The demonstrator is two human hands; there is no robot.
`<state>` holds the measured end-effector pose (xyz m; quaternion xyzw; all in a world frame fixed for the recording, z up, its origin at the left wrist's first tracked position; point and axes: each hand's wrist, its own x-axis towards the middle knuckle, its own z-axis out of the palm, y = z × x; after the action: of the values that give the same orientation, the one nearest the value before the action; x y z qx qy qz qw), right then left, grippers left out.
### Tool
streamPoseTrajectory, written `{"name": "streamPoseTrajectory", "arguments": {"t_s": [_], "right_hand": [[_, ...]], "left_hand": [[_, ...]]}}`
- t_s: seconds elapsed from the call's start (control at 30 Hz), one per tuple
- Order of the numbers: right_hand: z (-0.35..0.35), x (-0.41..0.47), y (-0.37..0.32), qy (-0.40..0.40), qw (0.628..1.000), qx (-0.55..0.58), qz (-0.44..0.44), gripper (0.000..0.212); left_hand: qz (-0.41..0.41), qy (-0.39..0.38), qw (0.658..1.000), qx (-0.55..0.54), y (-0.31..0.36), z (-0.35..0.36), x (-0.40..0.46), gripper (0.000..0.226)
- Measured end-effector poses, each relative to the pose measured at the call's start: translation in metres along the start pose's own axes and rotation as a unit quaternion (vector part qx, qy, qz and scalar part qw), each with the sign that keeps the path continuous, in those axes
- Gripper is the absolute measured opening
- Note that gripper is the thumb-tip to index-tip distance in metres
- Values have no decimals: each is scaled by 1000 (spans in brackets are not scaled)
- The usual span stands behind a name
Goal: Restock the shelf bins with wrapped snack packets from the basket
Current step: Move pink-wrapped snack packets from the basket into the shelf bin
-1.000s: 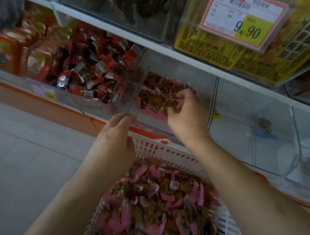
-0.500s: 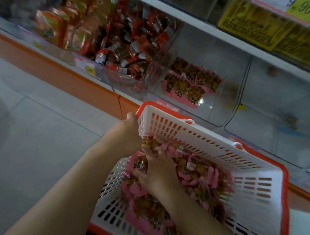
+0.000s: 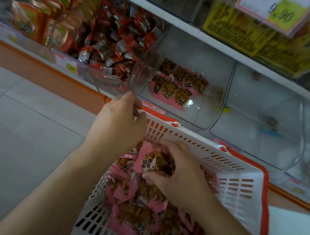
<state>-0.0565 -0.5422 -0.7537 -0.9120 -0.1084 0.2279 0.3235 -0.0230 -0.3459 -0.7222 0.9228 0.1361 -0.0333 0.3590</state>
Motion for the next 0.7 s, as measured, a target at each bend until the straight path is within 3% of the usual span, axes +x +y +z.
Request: {"name": "streamPoseTrajectory", "arguments": {"t_s": [0.1, 0.17, 0.27, 0.4, 0.47, 0.57, 0.7], "right_hand": [[-34, -10, 1, -17, 999, 11, -48, 73], [-47, -11, 8, -26, 997, 40, -55, 72], [-61, -8, 20, -18, 995, 65, -69, 93], [-70, 1, 29, -1, 996, 75, -47, 96], [-75, 8, 33, 49, 986, 162, -4, 78], [-84, 17, 38, 120, 959, 251, 47, 48], [-79, 16, 41, 142, 959, 232, 78, 37]], "left_hand": [[-2, -230, 969, -94, 9, 12, -6, 41], [3, -294, 943, -158, 17, 17, -9, 33], [-5, -334, 911, -242, 26, 20, -7, 18], [22, -291, 943, -157, 21, 35, -4, 25], [0, -241, 948, -209, 20, 39, -1, 30], [-20, -202, 927, -314, 28, 45, 0, 41], [17, -166, 949, -268, 36, 60, -7, 68]]}}
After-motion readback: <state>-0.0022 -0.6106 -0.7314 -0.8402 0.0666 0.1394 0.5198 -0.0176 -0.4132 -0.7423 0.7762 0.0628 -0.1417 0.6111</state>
